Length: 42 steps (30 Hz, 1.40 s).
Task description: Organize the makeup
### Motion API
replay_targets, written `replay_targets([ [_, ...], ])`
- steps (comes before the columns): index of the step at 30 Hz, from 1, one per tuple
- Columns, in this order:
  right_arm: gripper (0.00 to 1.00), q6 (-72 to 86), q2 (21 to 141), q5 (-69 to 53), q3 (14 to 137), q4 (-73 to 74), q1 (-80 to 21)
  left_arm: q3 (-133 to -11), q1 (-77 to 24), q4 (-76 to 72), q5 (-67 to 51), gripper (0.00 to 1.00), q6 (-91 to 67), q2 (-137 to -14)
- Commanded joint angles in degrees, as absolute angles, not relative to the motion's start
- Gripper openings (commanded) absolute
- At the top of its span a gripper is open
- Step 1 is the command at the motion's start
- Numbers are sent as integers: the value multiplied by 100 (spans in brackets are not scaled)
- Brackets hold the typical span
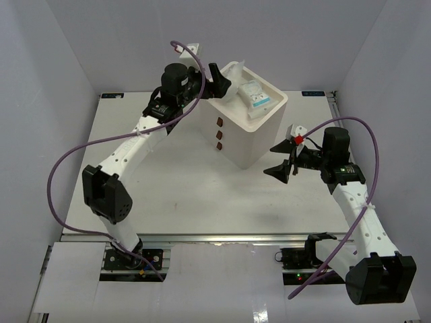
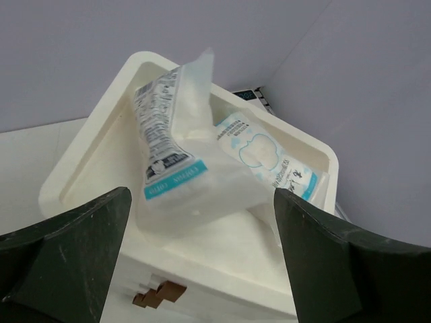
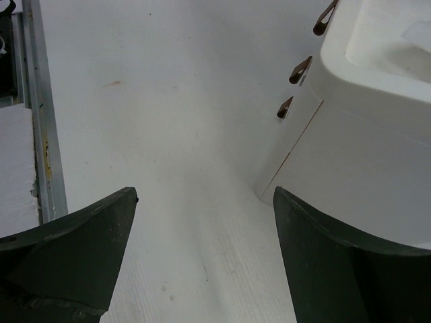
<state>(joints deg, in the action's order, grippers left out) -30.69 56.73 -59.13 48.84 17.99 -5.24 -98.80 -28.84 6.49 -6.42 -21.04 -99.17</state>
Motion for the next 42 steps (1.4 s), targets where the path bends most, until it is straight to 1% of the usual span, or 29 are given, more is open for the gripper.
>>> replay_targets([
  [1, 88, -2915, 5611, -6007, 4748, 1522, -422, -8847, -2878, 205, -527, 98, -1773, -8653],
  [3, 89, -2857, 5572, -5943, 4729, 1477, -396, -8243, -2865, 88, -725, 98, -1740, -8209],
  [6, 91, -2695, 5474, -5780, 4693, 1397, -240, -6940, -2847, -185, -1389, 98, -1708, -7264],
  [8, 94, -2636, 5444, -5713, 4686, 1374, -145, -6277, -2840, -223, -1706, 98, -1620, -6741],
  [9, 97, -2608, 5441, -5704, 4678, 1352, -132, -6013, -2839, -228, -1748, 98, -1576, -6528],
  [10, 95, -2555, 5426, -5704, 4647, 1298, -45, -5684, -2835, -185, -1832, 98, -1474, -6218],
  [11, 90, -2492, 5407, -5704, 4608, 1235, 70, -5327, -2830, -127, -1943, 98, -1354, -5871],
  [15, 90, -2141, 5449, -5658, 4420, 904, 299, -4489, -2821, 72, -1854, 98, -1018, -4988],
  [18, 90, -1675, 5508, -5282, 4362, 684, 419, -3862, -2821, 364, -1675, 98, -818, -4190],
  [23, 90, -1059, 5435, -4367, 4300, 440, 636, -3462, -2821, 301, -1477, 98, -938, -3479],
  [30, 90, -516, 5258, -3768, 4086, 140, 876, -3526, -2821, 423, -1412, 98, -983, -3519],
  [35, 90, -295, 5203, -3569, 3920, -148, 967, -3533, -2821, 448, -1420, 98, -976, -3538],
  [42, 90, -84, 5319, -3586, 3876, -202, 1118, -3544, -2821, 466, -1417, 98, -984, -3507],
])
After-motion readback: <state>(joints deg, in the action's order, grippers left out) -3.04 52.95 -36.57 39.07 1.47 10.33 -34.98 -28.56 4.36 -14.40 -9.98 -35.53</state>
